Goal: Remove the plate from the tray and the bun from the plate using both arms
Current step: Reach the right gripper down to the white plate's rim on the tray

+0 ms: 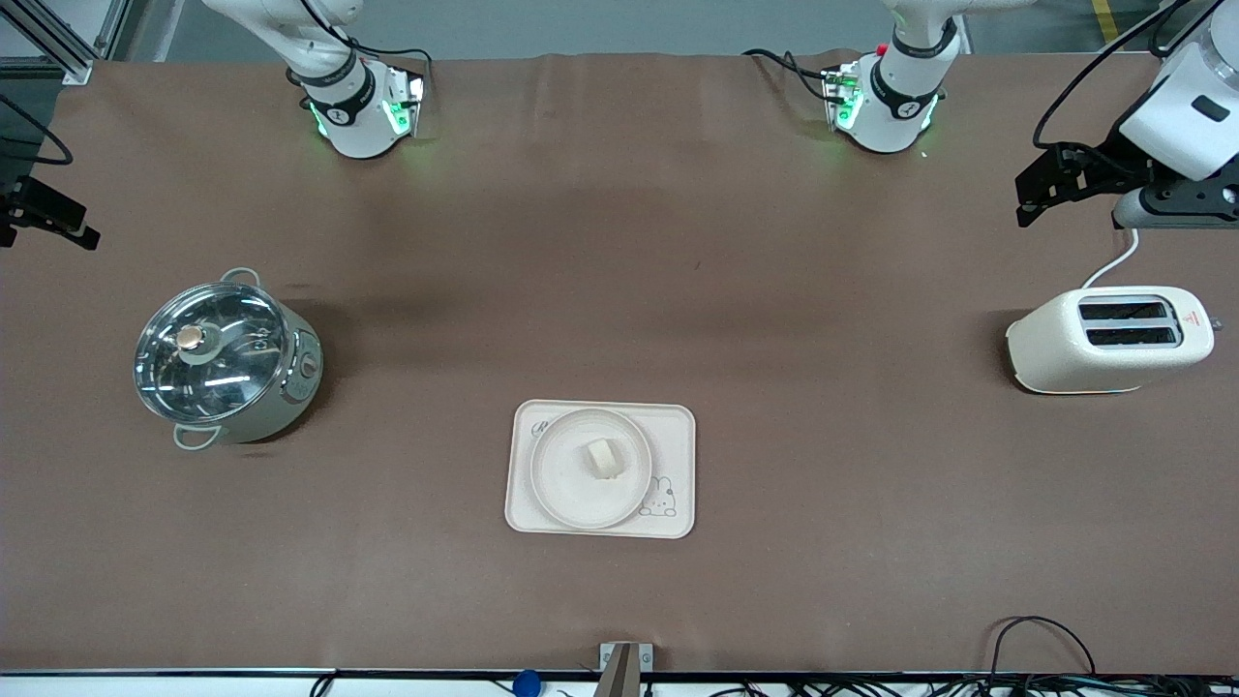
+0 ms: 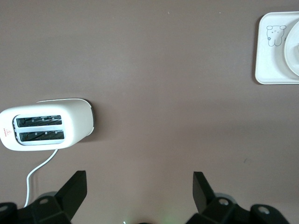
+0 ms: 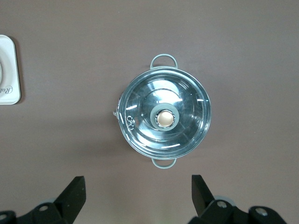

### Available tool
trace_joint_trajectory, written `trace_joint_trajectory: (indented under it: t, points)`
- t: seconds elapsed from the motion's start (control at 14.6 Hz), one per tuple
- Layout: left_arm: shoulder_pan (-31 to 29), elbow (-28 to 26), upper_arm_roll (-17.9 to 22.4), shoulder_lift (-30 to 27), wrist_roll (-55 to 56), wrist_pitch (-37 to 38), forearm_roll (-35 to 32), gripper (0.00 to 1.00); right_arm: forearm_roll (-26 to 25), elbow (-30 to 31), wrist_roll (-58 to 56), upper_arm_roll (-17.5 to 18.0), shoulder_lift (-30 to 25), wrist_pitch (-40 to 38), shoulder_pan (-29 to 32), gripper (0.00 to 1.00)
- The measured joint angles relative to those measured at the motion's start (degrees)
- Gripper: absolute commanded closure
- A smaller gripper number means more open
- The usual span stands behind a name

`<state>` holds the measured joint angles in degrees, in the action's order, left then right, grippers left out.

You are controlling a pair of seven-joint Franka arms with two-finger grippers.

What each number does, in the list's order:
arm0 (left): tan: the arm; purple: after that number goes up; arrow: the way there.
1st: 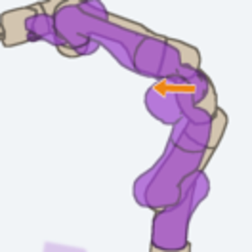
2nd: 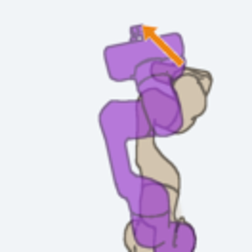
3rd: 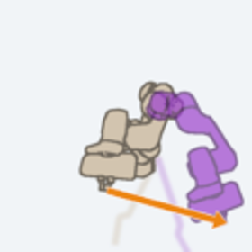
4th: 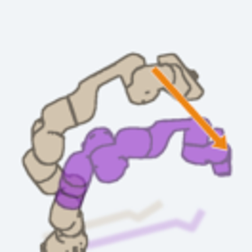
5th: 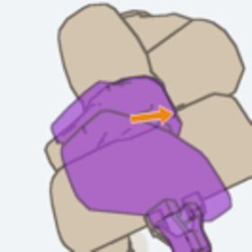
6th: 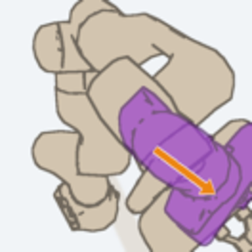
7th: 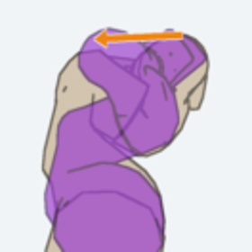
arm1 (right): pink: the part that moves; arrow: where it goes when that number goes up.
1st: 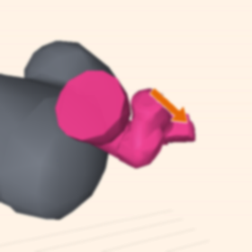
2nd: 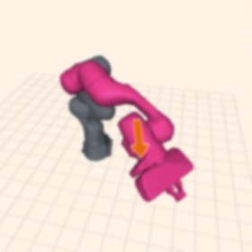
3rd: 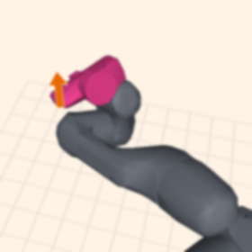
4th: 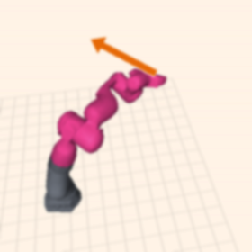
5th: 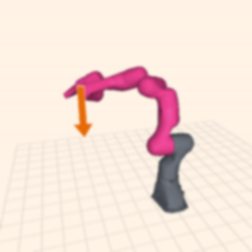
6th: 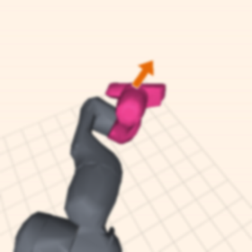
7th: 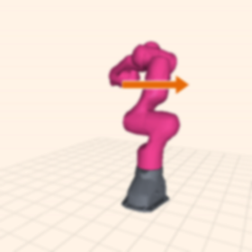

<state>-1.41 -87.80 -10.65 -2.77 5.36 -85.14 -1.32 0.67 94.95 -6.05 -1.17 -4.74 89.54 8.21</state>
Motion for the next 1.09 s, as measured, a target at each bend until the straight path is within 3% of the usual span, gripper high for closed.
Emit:
trace_joint_trajectory:
  t: [0.82,1.09]
  points:
    - [-0.4,1.2,0.3,1.5,0.0,0.0,0.0,0.0,0.2,0.2,0.0,1.0,0.3,0.1,-1.3,0.0]
    - [-0.4,1.4,0.3,2.5,0.0,0.0,0.0,0.0,3.9,1.3,1.2,1.5,6.2,6.2,-6.5,0.0]
